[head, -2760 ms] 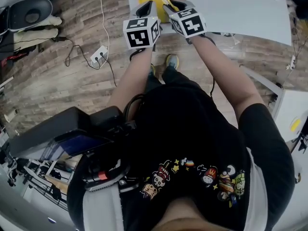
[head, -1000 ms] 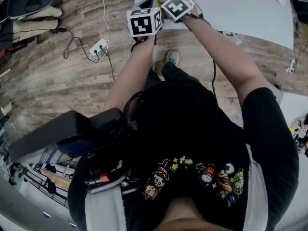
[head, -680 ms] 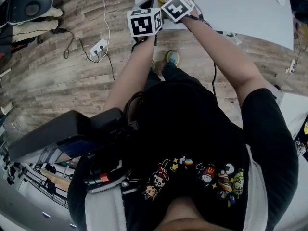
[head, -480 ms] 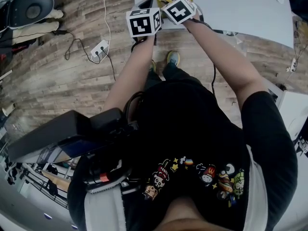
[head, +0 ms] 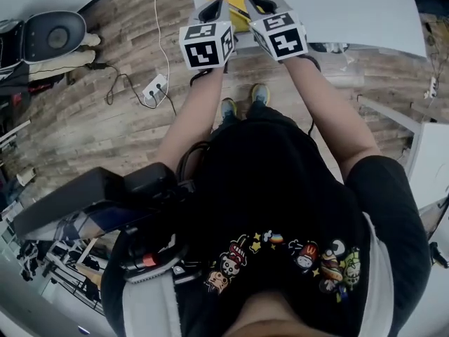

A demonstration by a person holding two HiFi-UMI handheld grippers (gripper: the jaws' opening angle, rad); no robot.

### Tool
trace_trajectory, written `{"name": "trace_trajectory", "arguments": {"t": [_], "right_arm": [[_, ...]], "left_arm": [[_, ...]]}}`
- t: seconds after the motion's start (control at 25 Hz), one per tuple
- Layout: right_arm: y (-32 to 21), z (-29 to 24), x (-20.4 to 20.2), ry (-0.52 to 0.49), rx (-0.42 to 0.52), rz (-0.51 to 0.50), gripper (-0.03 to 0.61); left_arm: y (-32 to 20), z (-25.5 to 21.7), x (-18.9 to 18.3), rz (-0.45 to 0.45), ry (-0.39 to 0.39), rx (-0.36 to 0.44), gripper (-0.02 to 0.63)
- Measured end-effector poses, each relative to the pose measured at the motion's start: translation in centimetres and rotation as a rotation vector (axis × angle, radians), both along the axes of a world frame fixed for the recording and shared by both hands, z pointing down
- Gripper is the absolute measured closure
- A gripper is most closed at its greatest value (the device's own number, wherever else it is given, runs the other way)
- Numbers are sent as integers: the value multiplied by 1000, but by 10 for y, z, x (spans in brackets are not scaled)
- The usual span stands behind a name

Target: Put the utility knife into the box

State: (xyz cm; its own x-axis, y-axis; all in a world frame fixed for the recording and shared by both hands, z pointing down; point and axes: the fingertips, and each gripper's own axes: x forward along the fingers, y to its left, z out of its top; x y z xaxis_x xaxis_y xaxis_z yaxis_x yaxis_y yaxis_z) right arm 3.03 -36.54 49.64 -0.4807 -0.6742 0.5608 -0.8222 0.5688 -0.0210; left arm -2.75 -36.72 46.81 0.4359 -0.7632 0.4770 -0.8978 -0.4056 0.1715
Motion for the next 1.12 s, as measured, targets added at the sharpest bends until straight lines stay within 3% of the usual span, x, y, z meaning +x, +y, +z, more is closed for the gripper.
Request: {"name": "trace_trajectory", "arguments": {"t": [0.32,0.52,0.72,1.12], "right_arm": [[43,-139,17,-142,281,138,555],[65,-169,24,-162,394,201,555],[72,-171,36,-157,414,237,555],[76,-166,37,-139,406,251,555]], "left_arm": [[41,-113,-9,29,40,253,614],[60,-143,-17,32,40,383,614],[63,-156,-17,23,46,434,614],[61,-156,-14,35,43,438,614]]}}
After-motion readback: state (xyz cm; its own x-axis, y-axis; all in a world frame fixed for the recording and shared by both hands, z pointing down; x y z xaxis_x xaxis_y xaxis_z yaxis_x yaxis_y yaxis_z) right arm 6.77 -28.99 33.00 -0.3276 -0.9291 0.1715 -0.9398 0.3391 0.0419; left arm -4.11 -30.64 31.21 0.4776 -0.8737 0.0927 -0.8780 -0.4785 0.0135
